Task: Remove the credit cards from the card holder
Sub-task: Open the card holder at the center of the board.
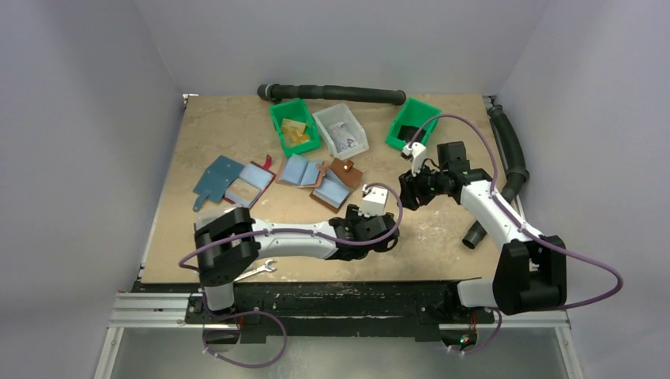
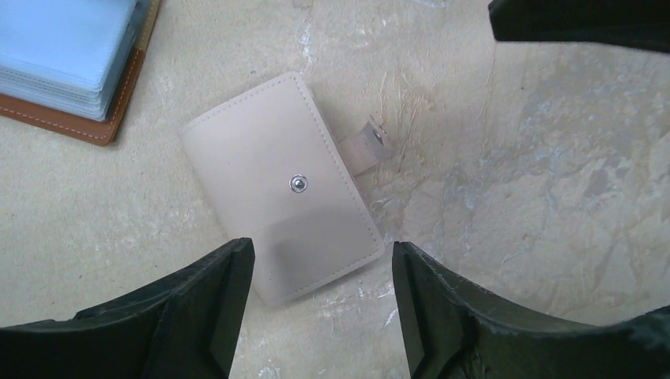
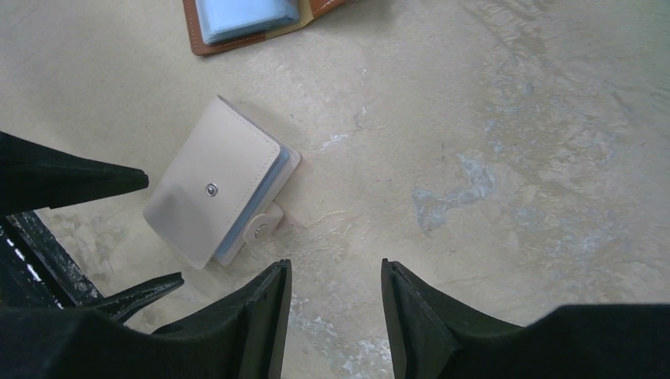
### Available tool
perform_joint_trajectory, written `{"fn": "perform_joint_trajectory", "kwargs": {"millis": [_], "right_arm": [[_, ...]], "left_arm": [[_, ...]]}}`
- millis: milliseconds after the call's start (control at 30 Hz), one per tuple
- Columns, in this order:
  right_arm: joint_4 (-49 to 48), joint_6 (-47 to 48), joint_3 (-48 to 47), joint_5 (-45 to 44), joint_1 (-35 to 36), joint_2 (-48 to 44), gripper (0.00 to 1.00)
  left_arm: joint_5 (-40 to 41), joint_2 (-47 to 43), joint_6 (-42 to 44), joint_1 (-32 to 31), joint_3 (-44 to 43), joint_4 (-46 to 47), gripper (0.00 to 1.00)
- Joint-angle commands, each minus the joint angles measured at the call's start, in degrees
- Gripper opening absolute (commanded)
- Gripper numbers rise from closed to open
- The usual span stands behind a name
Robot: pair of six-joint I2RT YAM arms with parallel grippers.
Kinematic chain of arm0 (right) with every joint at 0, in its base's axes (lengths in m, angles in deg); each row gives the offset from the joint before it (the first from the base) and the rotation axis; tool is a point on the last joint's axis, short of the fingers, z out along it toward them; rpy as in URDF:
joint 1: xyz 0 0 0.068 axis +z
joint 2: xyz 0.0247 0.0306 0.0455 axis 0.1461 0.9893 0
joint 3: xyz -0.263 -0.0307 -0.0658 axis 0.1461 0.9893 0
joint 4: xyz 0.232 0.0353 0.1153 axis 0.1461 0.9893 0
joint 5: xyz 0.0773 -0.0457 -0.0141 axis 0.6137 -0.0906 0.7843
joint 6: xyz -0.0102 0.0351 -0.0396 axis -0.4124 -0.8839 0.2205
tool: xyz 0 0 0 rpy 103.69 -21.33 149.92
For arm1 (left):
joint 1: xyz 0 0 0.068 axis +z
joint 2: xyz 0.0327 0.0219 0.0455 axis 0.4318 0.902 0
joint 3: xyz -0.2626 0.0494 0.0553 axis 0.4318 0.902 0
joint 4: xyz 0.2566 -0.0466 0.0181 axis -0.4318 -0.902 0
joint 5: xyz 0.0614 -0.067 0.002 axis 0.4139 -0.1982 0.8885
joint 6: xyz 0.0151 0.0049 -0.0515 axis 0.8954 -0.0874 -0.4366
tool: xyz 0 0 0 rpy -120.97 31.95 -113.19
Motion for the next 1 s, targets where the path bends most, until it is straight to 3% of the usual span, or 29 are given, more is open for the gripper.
{"fn": "perform_joint_trajectory", "kwargs": {"millis": [0,300,633,967], "right_arm": [[-0.4,-0.8,-1.6,1.3,-1.4,-1.4,0.53],[-0.4,-0.9,-1.5,1.4,-2.1,-1.4,0.53],[-0.4,-0.9,-1.3,1.7,-2.3,-1.6,0.53],[-0.1,-0.4,-1.2,2.4,-2.3,-1.5,0.53]], "left_arm": [[5.6,2.9,-1.4,-2.1,-7.0,-9.0,0.69],[9.5,21.8,-5.0,-3.1,-30.2,-33.5,0.70],[13.2,25.6,-7.8,-3.2,-34.2,-39.5,0.61],[14.5,22.0,-8.2,-3.2,-32.4,-40.1,0.19]]}}
